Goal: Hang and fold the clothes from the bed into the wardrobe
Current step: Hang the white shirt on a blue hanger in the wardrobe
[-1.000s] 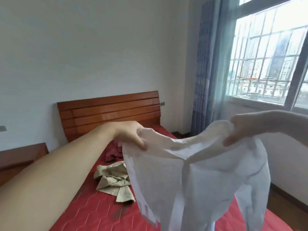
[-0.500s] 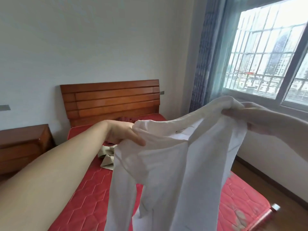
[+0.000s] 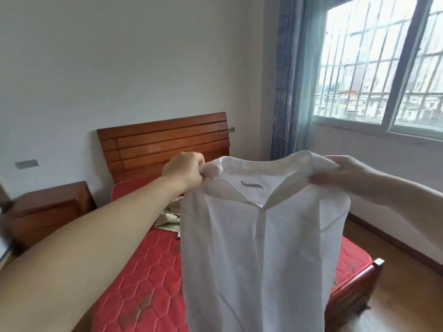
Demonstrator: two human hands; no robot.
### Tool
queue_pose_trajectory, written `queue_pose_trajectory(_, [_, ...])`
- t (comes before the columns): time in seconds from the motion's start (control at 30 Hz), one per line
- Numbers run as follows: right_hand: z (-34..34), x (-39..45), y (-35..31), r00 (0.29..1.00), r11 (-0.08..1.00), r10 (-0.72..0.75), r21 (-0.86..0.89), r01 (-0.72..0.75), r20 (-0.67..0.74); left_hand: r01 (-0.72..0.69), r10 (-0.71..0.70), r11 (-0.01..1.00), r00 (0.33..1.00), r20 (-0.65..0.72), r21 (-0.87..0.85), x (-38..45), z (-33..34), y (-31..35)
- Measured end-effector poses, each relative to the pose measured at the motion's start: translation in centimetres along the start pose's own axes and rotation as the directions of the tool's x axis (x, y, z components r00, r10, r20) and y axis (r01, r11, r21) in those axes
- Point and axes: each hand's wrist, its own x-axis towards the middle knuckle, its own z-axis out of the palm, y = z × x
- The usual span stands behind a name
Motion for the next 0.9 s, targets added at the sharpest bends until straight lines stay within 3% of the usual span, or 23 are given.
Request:
queue_pose_trajectory(0.07, [0.1,-1.6,0.9,1.000,0.998,0.006,-0.054,-0.007,-0.021,0.041,-0.039,0.989,0.999,0.019,-0.142,-1.7,-0.5,0.9])
queue_pose_trajectory(0.13, [0.0,-2.7,1.8,0.999,0.992,0.024,-0.123,-0.027,-0.026,0.133,-0.058,0.896,0.981,0.185,-0.423,-3.2,-1.9,1.6])
queue_pose_trajectory(0.23, [0.4,-3.8,2.9,0.999,0.944,0.032,-0.327,-0.035,-0.016,0.206,0.132,0.715,0.899,0.418,-0.668,-5.6,-4.9,2.9])
queue_pose_trajectory(0.33, [1.8,-5.2,2.5,0.997,0.934,0.045,-0.356,-0.019,0.067,0.168,0.236,0.613,0.894,0.382,-0.772,-7.1,-6.6,3.9])
queue_pose_trajectory(0.4, [3.3,-6.2,0.8,0.961,0.922,0.119,-0.387,-0.013,0.251,0.077,0.228,0.631,0.933,0.279,-0.772,-7.6,-7.3,4.3])
queue_pose_trajectory(0.47, [5.6,-6.1,-1.6,0.929,0.895,0.135,-0.445,0.035,0.345,0.014,0.248,0.671,0.938,0.243,-0.741,-7.9,-8.0,4.5])
queue_pose_trajectory(0.5, [6.9,-5.8,-3.0,0.942,0.907,0.058,-0.412,0.089,0.331,-0.014,0.265,0.696,0.935,0.238,-0.718,-8.1,-8.4,4.5])
queue_pose_trajectory(0.6, [11.1,-4.1,-6.7,0.952,0.939,-0.227,-0.215,0.270,0.207,-0.137,0.316,0.787,0.927,0.203,-0.601,-9.0,-9.5,4.3])
queue_pose_trajectory(0.67, [13.1,-3.4,-8.2,0.942,0.907,-0.315,-0.258,0.334,0.114,-0.220,0.321,0.844,0.938,0.133,-0.489,-9.7,-10.1,3.9])
queue_pose_trajectory(0.77, [14.5,-3.3,-9.3,0.909,0.815,-0.410,-0.477,0.330,-0.073,-0.349,0.339,0.923,0.937,-0.086,-0.161,-10.4,-10.4,2.3])
queue_pose_trajectory(0.9, [15.7,-3.5,-10.8,0.868,0.854,-0.442,-0.402,0.329,-0.227,-0.431,0.495,0.865,0.819,-0.290,0.258,-11.6,-9.2,0.5])
